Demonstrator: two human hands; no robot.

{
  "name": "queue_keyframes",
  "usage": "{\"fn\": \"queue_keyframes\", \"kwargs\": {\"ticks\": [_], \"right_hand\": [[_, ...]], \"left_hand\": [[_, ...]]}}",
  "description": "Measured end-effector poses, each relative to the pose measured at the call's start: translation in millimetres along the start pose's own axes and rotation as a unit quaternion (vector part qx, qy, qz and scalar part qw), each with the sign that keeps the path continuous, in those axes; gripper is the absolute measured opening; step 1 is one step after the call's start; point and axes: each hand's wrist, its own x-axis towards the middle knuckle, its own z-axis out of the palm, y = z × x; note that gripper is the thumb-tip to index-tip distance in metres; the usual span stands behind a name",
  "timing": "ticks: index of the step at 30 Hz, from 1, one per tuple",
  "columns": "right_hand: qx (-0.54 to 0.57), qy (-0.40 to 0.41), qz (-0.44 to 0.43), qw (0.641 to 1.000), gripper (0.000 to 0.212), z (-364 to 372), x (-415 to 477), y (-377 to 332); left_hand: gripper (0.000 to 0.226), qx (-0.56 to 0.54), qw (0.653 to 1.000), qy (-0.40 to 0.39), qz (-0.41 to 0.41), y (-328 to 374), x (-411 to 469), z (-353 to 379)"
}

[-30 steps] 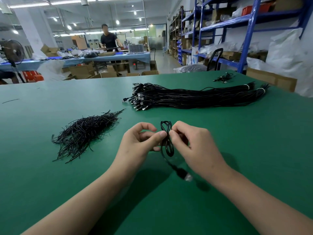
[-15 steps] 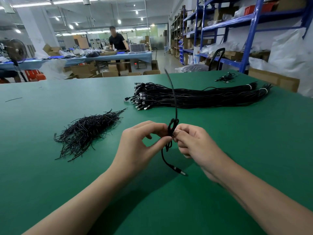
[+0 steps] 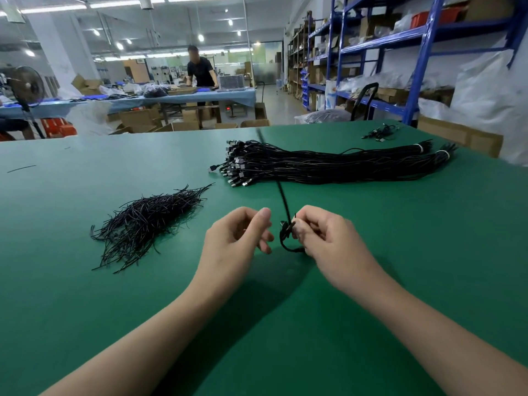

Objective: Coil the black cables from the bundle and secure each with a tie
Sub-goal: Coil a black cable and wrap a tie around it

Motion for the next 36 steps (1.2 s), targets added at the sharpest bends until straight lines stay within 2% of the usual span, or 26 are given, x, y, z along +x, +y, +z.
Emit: {"fn": "queue_keyframes", "kwargs": {"ticks": [3,6,9,13,17,19,21,23,26,28,29,30,33,34,36], "right_hand": [[-0.121,0.032,-0.075,0.989,0.025,-0.1,-3.9,-0.3],[-0.190,0.052,-0.126,0.972,0.022,-2.9,-4.6,-2.3],[-0.219,0.060,-0.143,0.963,0.020,-3.3,-4.6,-4.0],[-0.093,0.052,-0.076,0.991,0.027,2.1,-2.8,-4.1],[0.073,0.022,0.020,0.997,0.031,4.9,0.1,-8.8],[0.202,-0.004,0.093,0.975,0.029,6.2,1.1,-10.4],[0.305,-0.046,0.154,0.939,0.029,4.8,1.6,-10.9],[0.382,-0.086,0.187,0.901,0.031,2.6,1.7,-10.8],[0.440,-0.110,0.212,0.866,0.029,1.0,0.9,-8.6],[0.432,-0.111,0.213,0.869,0.029,2.5,0.3,-7.2],[0.413,-0.107,0.206,0.880,0.030,3.3,0.3,-6.5],[0.388,-0.098,0.194,0.895,0.031,3.8,0.8,-6.2],[0.301,-0.042,0.140,0.942,0.033,2.4,2.6,-6.4],[0.249,-0.019,0.108,0.962,0.033,1.2,2.6,-5.9],[0.096,0.025,0.021,0.995,0.029,-0.2,0.6,-4.4]], "left_hand": [[0.049,0.006,0.995,-0.053,-0.085,-1.4,0.1,-0.5],[0.044,-0.067,0.988,-0.088,-0.111,-0.3,-0.9,2.3],[0.032,-0.108,0.983,-0.100,-0.109,-0.2,-0.5,2.2],[0.027,-0.090,0.991,-0.080,-0.060,0.8,-1.0,0.5],[0.021,-0.056,0.998,-0.020,-0.003,3.0,-2.6,3.7],[0.010,0.042,0.996,0.005,0.076,1.9,-2.7,0.9],[0.009,0.132,0.974,0.014,0.186,3.9,-1.7,-3.6],[0.012,0.177,0.947,0.020,0.268,5.1,0.2,-7.1],[0.014,0.231,0.904,0.042,0.358,2.5,4.8,-9.5],[0.012,0.272,0.874,0.057,0.399,1.4,8.1,-11.4],[0.011,0.274,0.876,0.058,0.393,1.2,9.0,-11.9],[0.009,0.257,0.894,0.049,0.364,1.0,8.4,-11.8],[0.009,0.090,0.982,-0.009,0.167,0.8,1.4,-5.0],[0.013,0.022,0.995,-0.013,0.095,1.2,-0.3,-1.4],[0.029,-0.057,0.998,-0.015,-0.019,3.1,-1.1,1.0]]}}
